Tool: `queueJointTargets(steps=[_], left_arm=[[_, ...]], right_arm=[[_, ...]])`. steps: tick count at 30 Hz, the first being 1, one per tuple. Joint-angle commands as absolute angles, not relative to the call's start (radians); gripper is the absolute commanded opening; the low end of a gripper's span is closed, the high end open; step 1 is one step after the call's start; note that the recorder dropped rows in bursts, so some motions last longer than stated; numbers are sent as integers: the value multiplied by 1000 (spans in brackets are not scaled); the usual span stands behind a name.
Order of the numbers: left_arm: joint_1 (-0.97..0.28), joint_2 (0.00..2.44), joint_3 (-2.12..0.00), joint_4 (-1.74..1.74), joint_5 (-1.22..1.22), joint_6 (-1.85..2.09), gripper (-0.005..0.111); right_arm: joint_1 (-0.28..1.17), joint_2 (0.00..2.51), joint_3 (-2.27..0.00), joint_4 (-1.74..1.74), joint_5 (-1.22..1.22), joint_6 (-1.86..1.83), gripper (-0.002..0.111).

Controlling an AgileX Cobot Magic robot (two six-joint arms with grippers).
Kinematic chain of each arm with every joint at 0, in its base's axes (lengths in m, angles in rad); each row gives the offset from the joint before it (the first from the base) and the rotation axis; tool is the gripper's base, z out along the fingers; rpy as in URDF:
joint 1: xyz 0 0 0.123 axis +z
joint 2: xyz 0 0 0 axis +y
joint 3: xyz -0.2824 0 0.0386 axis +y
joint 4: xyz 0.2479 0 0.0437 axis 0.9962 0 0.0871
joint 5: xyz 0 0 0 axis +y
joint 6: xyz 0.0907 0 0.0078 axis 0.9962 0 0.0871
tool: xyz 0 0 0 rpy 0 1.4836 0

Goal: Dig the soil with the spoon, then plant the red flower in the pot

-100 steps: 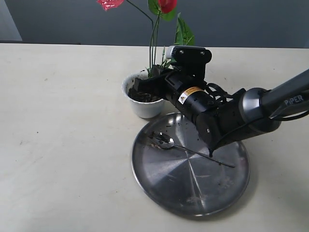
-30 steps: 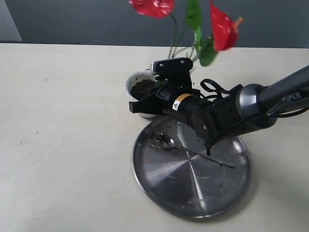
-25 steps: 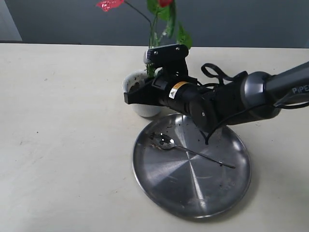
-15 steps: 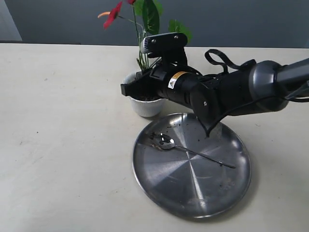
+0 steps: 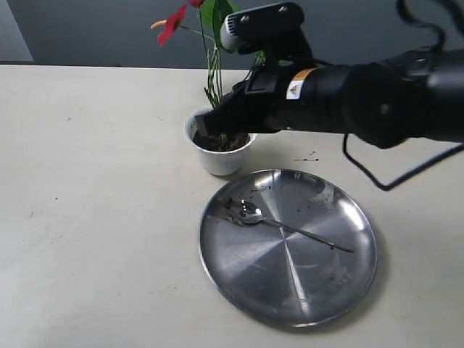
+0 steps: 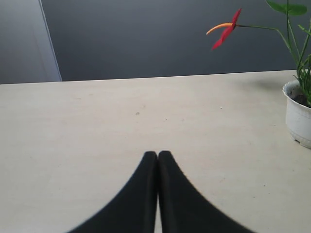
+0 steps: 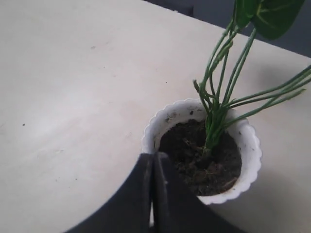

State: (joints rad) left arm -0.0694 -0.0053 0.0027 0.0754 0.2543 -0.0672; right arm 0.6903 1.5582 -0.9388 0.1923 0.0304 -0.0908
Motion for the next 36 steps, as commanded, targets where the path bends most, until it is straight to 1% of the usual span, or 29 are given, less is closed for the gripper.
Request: queueJointTargets(steps=[1, 7, 13, 17, 24, 27, 29, 32, 36], left_arm=[[-74, 0, 0, 73, 246, -68, 2], [-74, 0, 0, 73, 246, -68, 2], [-74, 0, 0, 73, 246, -68, 2], [-74, 0, 0, 73, 246, -68, 2], [-74, 0, 0, 73, 246, -68, 2], [-74, 0, 0, 73, 246, -68, 2], [-74, 0, 0, 73, 246, -68, 2], [-74, 0, 0, 73, 246, -68, 2], [-74, 0, 0, 73, 246, -68, 2]], right_arm=[[686, 1343, -813, 181, 59, -111, -1], [686, 1077, -630, 184, 47, -111, -1], [686, 890, -595, 184, 71, -111, -1], [686, 825, -595, 184, 67, -111, -1], [686, 816, -595, 184, 67, -111, -1], [686, 813, -566, 241, 51, -111, -1], [686, 736, -527, 244, 49, -111, -1], [624, 610, -472, 235, 49, -111, -1], [462, 439, -394, 167, 43, -111, -1]])
